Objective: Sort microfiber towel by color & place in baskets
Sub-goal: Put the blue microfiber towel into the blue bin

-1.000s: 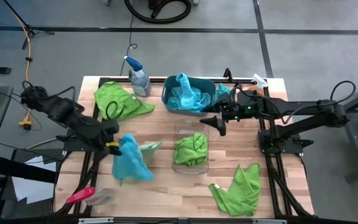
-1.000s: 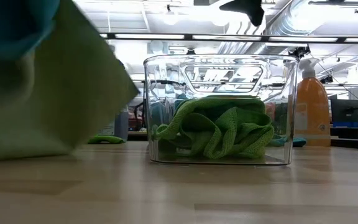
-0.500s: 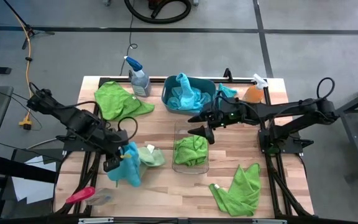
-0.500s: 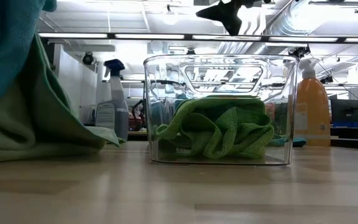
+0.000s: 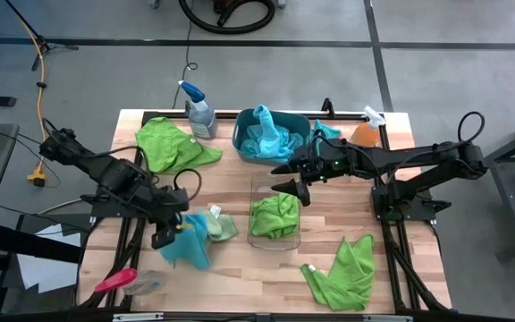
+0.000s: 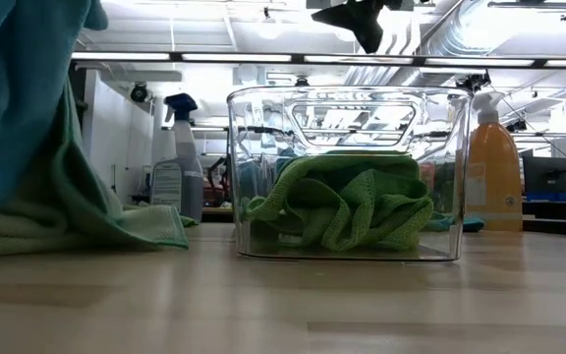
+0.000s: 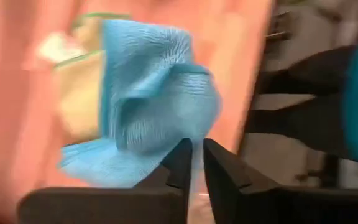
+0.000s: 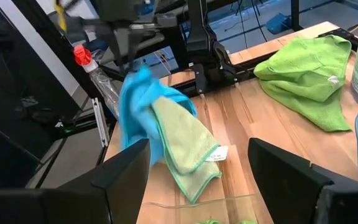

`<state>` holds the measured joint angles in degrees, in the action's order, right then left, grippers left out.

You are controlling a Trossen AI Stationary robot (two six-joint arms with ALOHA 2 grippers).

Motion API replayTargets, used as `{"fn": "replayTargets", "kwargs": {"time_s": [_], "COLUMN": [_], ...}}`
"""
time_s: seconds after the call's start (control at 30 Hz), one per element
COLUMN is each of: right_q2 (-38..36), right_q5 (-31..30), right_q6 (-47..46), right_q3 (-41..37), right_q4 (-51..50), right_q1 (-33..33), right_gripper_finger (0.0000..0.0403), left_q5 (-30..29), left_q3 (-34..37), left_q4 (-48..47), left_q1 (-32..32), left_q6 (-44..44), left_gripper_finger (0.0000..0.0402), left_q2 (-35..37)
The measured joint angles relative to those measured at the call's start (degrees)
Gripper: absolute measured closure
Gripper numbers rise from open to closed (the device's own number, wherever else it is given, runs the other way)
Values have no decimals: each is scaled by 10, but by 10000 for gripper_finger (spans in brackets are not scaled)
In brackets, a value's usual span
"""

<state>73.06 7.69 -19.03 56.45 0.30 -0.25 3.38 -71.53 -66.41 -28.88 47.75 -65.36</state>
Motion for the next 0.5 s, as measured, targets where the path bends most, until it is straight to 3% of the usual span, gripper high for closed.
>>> {"fn": "replayTargets", "kwargs": {"time_s": [0.13, 0.33, 0.5], "right_q2": [0, 5, 8], "right_q5": [18, 53, 44], "right_q6": [-2, 6, 13], "right_q3": [0, -1, -1], "right_q4": [11, 35, 37], "right_q1": [0, 0, 0], "right_gripper_finger": [135, 135, 135], "left_q5": [34, -68, -75], "left_q3": [-27, -55, -34], "left_q4": [79, 56, 23], "left_q1": [4, 5, 16], "left_q6": [4, -30, -21], "left_gripper_finger": [394, 399, 393], "left_q2": [35, 64, 40]}}
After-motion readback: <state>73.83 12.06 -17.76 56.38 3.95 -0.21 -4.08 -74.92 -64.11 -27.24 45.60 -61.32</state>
